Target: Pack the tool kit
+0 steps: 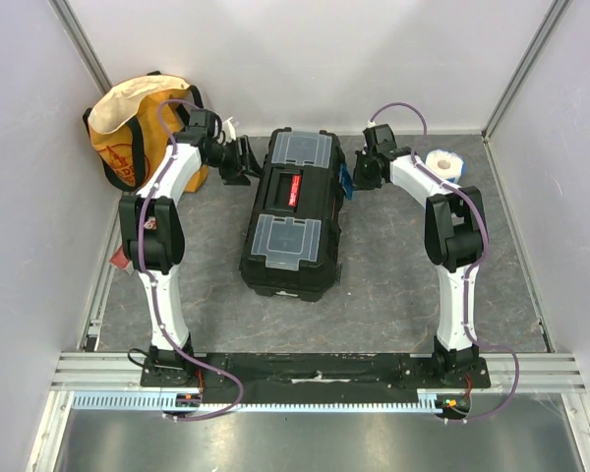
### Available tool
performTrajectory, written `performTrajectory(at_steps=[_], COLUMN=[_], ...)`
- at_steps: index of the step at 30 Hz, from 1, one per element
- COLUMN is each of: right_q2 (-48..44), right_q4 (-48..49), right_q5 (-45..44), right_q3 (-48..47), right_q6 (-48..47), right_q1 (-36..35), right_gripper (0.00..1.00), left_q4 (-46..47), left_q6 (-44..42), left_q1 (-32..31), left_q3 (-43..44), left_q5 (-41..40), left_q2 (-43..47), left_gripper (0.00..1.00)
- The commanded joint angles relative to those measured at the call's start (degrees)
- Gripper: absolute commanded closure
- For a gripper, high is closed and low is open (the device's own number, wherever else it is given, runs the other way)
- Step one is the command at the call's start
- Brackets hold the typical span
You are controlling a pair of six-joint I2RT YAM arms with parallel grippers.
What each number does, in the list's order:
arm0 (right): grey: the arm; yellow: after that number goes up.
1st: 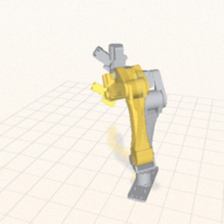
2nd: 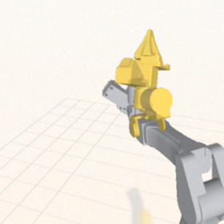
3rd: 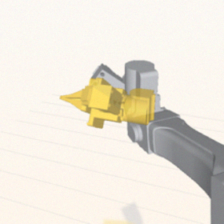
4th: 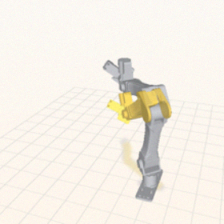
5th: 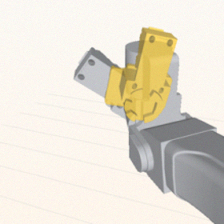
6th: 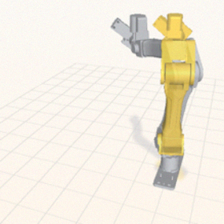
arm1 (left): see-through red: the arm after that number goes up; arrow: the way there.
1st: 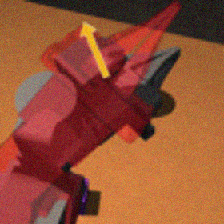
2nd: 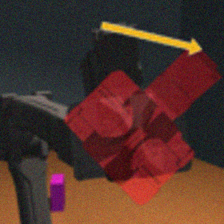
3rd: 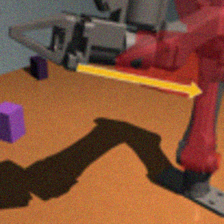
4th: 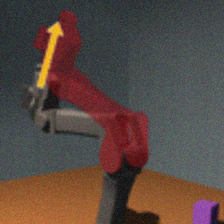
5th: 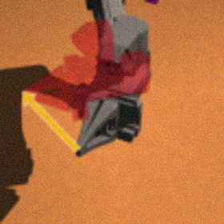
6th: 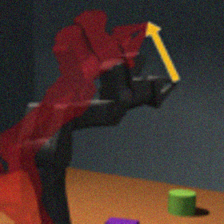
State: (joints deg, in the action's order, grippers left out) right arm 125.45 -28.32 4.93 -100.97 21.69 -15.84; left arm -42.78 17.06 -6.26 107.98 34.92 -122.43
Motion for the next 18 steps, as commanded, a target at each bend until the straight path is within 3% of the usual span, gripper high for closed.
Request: performTrajectory(at_steps=[1, 4, 9, 18], right_q2=[-1.3, -1.6, -1.6, -2.3], right_q4=[5.0, 5.0, 5.1, 5.2], right_q5=[4.2, 3.3, 3.4, 5.5], right_q3=[0.9, 1.7, 2.6, 3.6], right_q6=[2.6, 4.1, 5.1, 3.7], right_q1=[-1.7, -1.4, -1.2, -1.2], right_gripper=[1.00, 1.00, 1.00, 1.00], left_q4=[3.6, 7.0, 12.8, 9.9], left_q6=[4.7, 6.1, 5.7, 2.7], left_q1=[-0.9, -0.8, -0.9, -2.0], left_q3=[0.2, -0.5, -4.4, -5.6], left_q5=[-4.1, -8.2, -1.8, 7.4], left_q2=[8.9, 14.3, 18.5, 11.3], left_gripper=[0.36, 0.34, 0.30, 0.26])
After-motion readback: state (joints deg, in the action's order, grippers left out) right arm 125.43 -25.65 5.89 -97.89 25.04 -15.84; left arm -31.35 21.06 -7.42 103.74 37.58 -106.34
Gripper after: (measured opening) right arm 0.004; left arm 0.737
